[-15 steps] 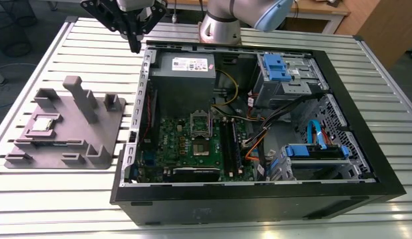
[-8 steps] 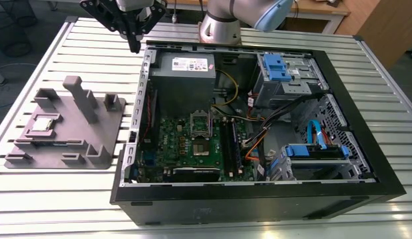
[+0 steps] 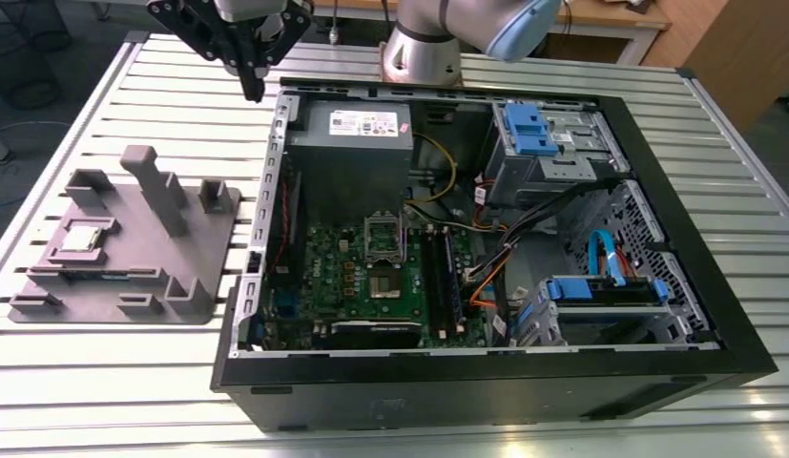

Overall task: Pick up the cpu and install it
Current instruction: 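Reach for the cpu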

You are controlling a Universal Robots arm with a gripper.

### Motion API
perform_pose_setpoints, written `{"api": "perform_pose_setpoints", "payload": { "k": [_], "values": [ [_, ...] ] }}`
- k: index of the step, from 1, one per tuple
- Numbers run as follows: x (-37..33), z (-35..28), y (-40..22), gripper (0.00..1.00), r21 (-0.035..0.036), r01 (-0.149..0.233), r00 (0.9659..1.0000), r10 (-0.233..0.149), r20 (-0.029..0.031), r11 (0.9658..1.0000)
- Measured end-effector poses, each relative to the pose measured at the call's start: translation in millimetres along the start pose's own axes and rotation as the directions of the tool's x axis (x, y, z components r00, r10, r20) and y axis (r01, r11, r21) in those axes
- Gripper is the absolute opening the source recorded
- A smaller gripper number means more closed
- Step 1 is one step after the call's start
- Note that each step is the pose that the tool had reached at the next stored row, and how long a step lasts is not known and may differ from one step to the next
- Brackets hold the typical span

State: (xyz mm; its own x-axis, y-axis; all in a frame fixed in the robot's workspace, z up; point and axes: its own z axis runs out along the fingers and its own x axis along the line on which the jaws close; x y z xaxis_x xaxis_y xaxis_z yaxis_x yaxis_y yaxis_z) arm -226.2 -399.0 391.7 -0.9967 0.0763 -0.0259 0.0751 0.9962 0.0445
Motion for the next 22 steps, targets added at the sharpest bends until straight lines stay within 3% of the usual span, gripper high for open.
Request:
{"api": "perform_pose_setpoints", "payload": {
  "k": [22],
  "values": [
    [43.2,1.5,-3.4,0.11,-0.0001,0.0,1.0,0.0,0.0002,1.0]
  ]
}}
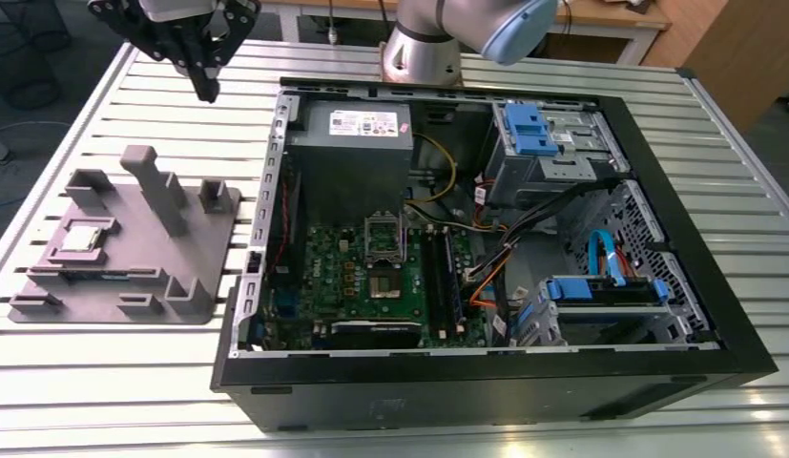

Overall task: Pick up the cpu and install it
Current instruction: 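Reach for the cpu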

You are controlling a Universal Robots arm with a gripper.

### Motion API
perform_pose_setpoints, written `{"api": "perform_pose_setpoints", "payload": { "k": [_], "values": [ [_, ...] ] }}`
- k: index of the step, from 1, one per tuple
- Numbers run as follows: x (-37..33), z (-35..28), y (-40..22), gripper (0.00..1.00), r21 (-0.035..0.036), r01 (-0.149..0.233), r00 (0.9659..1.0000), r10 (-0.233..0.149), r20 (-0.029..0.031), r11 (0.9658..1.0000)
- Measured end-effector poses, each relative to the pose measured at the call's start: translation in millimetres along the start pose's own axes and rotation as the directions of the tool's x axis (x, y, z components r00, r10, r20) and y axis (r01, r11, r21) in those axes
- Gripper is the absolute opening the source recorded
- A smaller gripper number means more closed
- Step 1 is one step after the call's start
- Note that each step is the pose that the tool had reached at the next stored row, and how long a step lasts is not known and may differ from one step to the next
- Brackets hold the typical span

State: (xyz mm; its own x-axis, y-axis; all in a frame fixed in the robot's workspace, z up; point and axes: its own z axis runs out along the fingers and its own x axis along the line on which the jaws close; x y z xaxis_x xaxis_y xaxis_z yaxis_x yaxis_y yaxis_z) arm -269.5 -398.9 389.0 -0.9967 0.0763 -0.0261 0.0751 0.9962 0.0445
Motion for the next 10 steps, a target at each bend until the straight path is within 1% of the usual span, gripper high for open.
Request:
{"api": "perform_pose_setpoints", "payload": {
  "k": [10],
  "values": [
    [14.6,1.1,-1.2,0.11,0.0,0.0,1.0,0.0,0.0,1.0]
  ]
}}
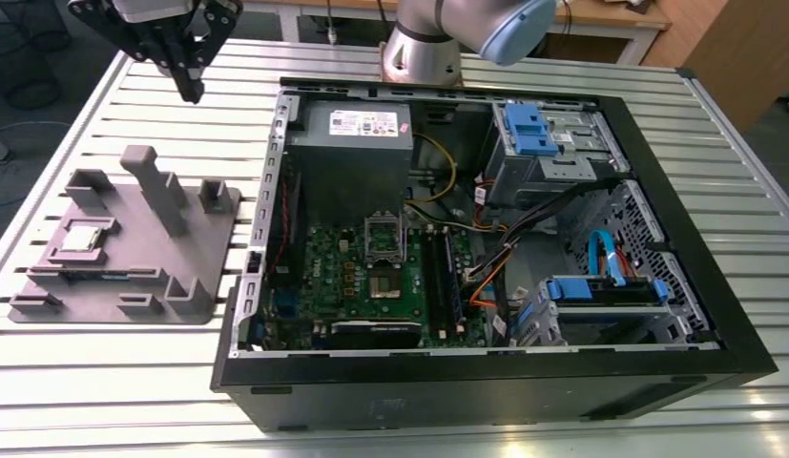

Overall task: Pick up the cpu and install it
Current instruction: 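Reach for the cpu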

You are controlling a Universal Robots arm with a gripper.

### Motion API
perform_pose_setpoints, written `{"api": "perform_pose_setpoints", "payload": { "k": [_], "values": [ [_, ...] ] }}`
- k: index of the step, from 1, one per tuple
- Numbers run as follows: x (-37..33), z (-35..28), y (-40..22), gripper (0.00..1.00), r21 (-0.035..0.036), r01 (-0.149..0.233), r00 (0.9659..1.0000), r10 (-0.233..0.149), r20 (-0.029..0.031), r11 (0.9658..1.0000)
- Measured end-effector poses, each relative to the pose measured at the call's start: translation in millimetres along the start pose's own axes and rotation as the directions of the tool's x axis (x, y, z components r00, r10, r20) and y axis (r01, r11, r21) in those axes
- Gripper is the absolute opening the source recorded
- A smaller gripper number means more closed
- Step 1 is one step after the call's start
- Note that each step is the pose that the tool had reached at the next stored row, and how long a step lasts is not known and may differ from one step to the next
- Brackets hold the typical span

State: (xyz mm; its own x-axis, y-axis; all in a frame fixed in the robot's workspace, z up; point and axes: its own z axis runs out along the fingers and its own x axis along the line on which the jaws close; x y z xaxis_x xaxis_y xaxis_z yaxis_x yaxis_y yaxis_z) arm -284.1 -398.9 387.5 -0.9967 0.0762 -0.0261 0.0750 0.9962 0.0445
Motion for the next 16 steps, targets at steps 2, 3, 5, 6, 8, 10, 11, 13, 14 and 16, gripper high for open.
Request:
{"api": "perform_pose_setpoints", "payload": {
  "k": [2,3,5,6,8,10,11,13,14,16],
  "values": [
    [2.8,0.2,-0.2,0.11,0.0,0.0,1.0,0.0,0.0,1.0],
    [4.1,0.2,-0.3,0.11,0.0,0.0,1.0,0.0,0.0,1.0],
    [6.0,0.3,-0.5,0.11,0.0,0.0,1.0,0.0,0.0,1.0],
    [6.5,0.3,-0.5,0.11,0.0,0.0,1.0,0.0,0.0,1.0],
    [6.5,0.3,-0.5,0.11,0.0,0.0,1.0,0.0,0.0,1.0],
    [6.8,0.3,-0.5,0.11,0.0,0.0,1.0,0.0,-0.0001,1.0],
    [6.8,0.3,-0.5,0.11,0.0,0.0,1.0,0.0,-0.0001,1.0],
    [7.0,0.4,-0.6,0.11,0.0,0.0,1.0,0.0,0.0,1.0],
    [7.4,0.5,-0.6,0.11,-0.0001,0.0,1.0,0.0,0.0,1.0],
    [8.1,0.7,-0.6,0.11,0.0,0.0,1.0,0.0,0.0,1.0]
  ]
}}
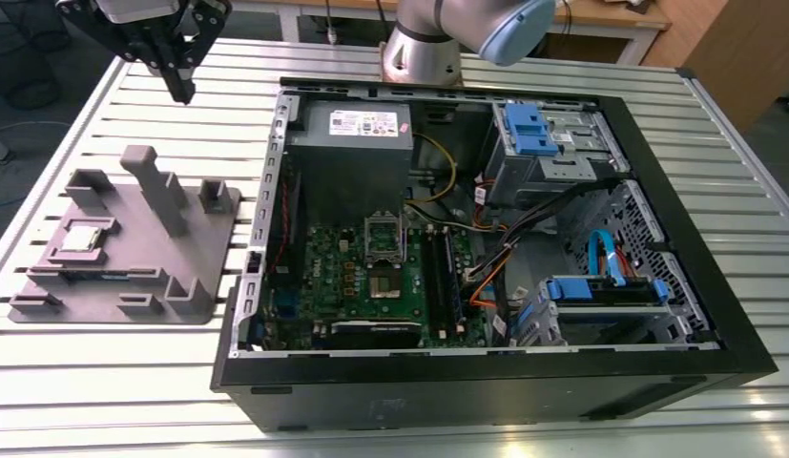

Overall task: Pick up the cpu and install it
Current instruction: 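Reach for the cpu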

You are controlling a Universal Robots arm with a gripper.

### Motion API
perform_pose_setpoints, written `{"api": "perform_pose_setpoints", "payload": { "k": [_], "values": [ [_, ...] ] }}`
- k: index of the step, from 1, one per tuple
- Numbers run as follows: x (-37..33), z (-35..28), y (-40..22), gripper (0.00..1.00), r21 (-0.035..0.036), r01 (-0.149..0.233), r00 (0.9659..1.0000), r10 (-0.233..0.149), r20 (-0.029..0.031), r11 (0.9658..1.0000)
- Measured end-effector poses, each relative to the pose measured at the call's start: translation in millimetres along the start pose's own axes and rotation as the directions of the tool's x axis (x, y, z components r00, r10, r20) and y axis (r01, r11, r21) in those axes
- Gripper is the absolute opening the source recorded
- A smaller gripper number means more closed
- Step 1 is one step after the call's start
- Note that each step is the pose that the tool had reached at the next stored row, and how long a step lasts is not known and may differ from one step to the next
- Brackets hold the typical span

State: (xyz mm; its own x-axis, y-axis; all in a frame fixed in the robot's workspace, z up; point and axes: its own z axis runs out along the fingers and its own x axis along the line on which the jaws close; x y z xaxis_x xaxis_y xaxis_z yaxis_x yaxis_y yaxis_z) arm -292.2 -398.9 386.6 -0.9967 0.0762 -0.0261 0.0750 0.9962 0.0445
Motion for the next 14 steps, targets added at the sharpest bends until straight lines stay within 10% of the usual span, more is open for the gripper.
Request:
{"api": "perform_pose_setpoints", "payload": {
  "k": [14],
  "values": [
    [14.2,2.3,-1.2,0.11,0.0,0.0,1.0,0.0,0.0,1.0]
  ]
}}
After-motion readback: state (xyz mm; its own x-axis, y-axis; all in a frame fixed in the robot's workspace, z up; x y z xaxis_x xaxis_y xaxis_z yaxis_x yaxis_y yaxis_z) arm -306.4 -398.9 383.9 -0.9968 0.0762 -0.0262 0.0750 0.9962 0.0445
